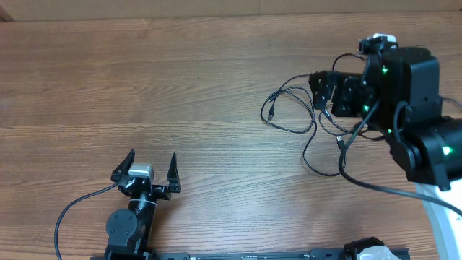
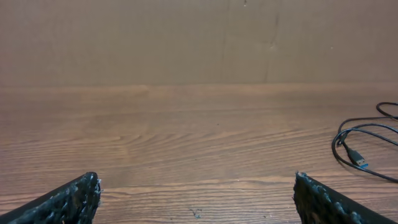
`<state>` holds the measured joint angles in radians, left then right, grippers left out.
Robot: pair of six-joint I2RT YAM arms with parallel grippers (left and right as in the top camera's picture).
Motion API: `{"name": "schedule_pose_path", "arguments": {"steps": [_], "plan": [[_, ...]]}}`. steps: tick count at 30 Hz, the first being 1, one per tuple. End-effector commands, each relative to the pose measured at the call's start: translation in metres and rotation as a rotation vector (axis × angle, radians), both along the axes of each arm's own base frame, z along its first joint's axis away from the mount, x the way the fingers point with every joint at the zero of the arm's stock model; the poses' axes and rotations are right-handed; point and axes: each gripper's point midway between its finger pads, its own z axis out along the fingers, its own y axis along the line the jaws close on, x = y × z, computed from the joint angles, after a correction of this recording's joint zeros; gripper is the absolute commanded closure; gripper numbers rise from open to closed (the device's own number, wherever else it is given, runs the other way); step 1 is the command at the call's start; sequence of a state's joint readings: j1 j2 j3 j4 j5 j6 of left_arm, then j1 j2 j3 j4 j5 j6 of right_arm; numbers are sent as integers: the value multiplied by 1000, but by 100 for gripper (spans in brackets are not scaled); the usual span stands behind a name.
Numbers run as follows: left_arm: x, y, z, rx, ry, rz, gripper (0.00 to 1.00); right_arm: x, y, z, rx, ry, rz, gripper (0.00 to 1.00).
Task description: Untangle cables
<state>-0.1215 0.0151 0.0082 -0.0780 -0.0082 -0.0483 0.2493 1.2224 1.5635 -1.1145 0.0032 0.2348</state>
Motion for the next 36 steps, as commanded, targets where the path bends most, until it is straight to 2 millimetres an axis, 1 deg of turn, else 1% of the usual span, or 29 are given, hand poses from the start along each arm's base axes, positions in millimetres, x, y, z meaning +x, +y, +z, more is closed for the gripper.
{"name": "schedule_pose_path", "arguments": {"steps": [1, 4, 7, 9, 13, 16, 20, 23, 30, 33, 36], "plan": [[0, 2, 1, 18, -10, 4, 0, -7, -23, -4, -118, 16, -55, 0], [0, 2, 1, 17, -10, 4, 1, -13, -29, -19, -164, 81, -62, 0], [0, 2, 1, 18, -10, 4, 0, -13, -27, -37, -191, 122, -30, 0], [0, 2, 1, 18, -10, 4, 0, -18, -28, -47, -189, 122, -29, 0], [0, 2, 1, 18, -10, 4, 0, -42, -28, -83, -166, 132, -5, 0], [0, 2, 1, 18, -10, 4, 0, -55, -30, -107, -148, 80, -3, 0], [0, 2, 1, 18, -10, 4, 1, -68, -34, -129, -123, -17, -13, 0], [0, 2, 1, 18, -10, 4, 0, -84, -37, -143, -104, -78, -13, 0], [0, 2, 1, 17, -10, 4, 1, -111, -46, -156, -49, -196, -31, 0], [0, 2, 1, 18, -10, 4, 0, -116, -51, -159, -28, -246, -52, 0], [0, 2, 1, 17, -10, 4, 1, -116, -55, -156, -1, -318, -74, 0]]}}
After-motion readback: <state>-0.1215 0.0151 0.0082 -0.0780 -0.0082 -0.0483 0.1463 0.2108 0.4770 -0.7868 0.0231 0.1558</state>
